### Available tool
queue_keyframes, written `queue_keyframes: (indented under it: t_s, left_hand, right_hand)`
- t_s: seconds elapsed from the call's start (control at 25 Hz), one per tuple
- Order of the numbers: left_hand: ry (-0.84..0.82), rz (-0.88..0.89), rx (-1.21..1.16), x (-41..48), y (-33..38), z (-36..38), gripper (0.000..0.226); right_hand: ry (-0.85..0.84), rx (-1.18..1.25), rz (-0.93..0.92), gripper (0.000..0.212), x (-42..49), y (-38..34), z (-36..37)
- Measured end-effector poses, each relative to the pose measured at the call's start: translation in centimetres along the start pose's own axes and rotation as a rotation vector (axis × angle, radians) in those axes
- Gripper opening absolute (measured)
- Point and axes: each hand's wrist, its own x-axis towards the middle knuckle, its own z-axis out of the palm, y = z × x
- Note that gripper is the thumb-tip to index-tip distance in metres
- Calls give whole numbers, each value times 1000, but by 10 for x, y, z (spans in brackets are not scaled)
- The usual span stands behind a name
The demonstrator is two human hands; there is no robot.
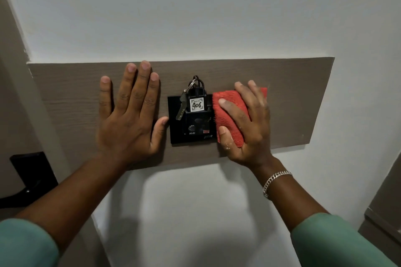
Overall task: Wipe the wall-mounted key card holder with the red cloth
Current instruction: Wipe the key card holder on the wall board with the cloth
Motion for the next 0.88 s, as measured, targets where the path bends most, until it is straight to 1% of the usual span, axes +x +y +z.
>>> queue_keyframes:
  t_s: [0.08,0.2,0.24,0.28,0.32,0.44,0.48,0.56,0.64,0.76,0.8,0.84,0.88]
  left_hand:
    - [-2,2,-4,0,1,0,76]
    - [4,-3,-5,0,1,0,76]
    - [6,-4,-7,0,0,0,76]
    - [6,-2,-8,0,0,0,76]
    - [3,-2,-6,1,-1,0,76]
    - [2,1,24,0,0,1,76]
    - [4,3,28,1,0,2,76]
    - [6,3,25,0,-1,3,76]
    - [13,-1,12,0,-2,4,76]
    - [22,2,7,0,-2,4,76]
    - [22,1,2,0,-1,3,76]
    - [19,-3,-4,0,-1,3,76]
    - [16,-6,-13,-1,0,3,77]
  right_hand:
    - [100,-60,181,49,-18,-7,8]
    - [275,-2,566,55,-32,-46,36]
    - [297,26,631,57,-33,-58,44]
    - [287,32,635,60,-35,-64,48]
    - [240,10,579,61,-40,-63,47]
    - [64,-123,293,57,-57,-28,28]
    - [40,-129,259,55,-59,-16,21]
    - [45,-85,301,52,-58,-7,14]
    - [78,-15,394,51,-53,-15,14]
    - [209,93,526,51,-37,-23,10]
    - [261,132,529,51,-29,-22,6]
    - [290,175,489,51,-20,-23,4]
    - [283,213,408,51,-12,-26,3]
